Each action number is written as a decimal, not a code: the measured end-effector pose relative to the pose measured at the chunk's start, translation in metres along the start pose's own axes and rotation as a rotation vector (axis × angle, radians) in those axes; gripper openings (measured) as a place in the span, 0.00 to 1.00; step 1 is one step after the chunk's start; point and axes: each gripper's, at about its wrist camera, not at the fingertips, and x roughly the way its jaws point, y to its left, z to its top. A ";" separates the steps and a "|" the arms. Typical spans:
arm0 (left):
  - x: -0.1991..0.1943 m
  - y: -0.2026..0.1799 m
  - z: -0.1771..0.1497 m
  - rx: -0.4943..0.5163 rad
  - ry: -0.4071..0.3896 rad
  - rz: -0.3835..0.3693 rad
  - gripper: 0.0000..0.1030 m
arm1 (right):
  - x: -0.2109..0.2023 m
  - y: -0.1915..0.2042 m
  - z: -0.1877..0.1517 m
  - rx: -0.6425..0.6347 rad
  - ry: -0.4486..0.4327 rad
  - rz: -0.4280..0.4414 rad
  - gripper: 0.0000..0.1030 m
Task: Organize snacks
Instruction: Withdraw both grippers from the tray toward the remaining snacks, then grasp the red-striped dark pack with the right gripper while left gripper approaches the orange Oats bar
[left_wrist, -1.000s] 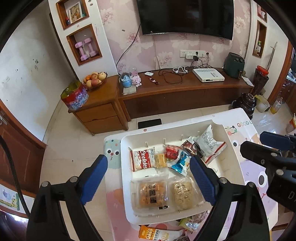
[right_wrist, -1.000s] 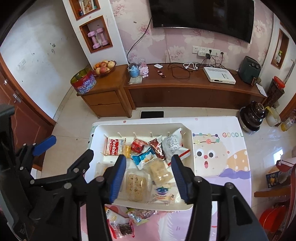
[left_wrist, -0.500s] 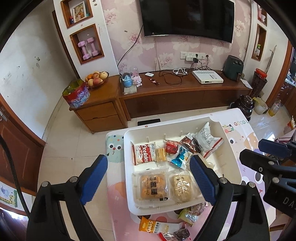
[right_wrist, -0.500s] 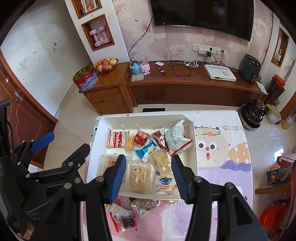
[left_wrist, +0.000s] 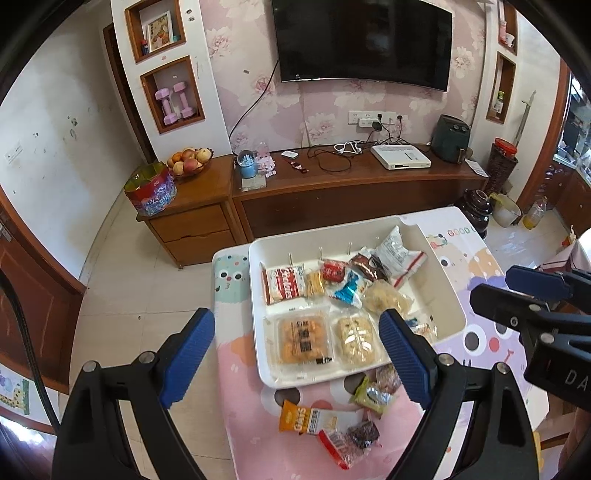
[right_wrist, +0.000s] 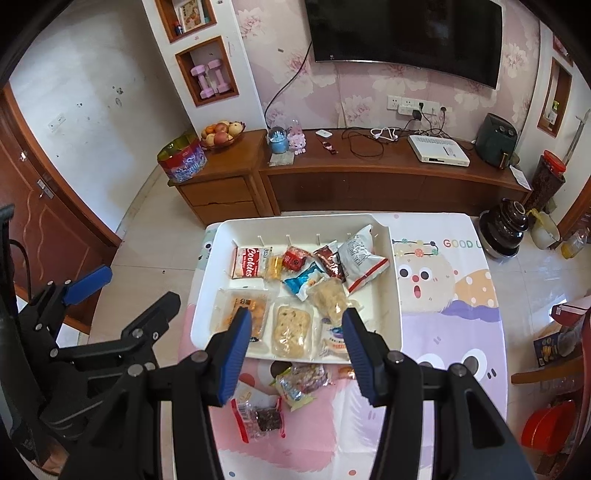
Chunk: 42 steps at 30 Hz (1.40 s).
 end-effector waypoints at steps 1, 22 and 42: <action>-0.002 0.001 -0.004 -0.001 0.000 -0.005 0.87 | -0.001 0.000 -0.004 -0.001 -0.004 -0.001 0.50; 0.052 0.049 -0.150 -0.089 0.254 -0.005 0.87 | 0.093 0.004 -0.118 -0.031 0.222 0.039 0.50; 0.101 0.056 -0.203 -0.169 0.431 -0.039 0.87 | 0.191 0.039 -0.192 -0.172 0.370 0.145 0.50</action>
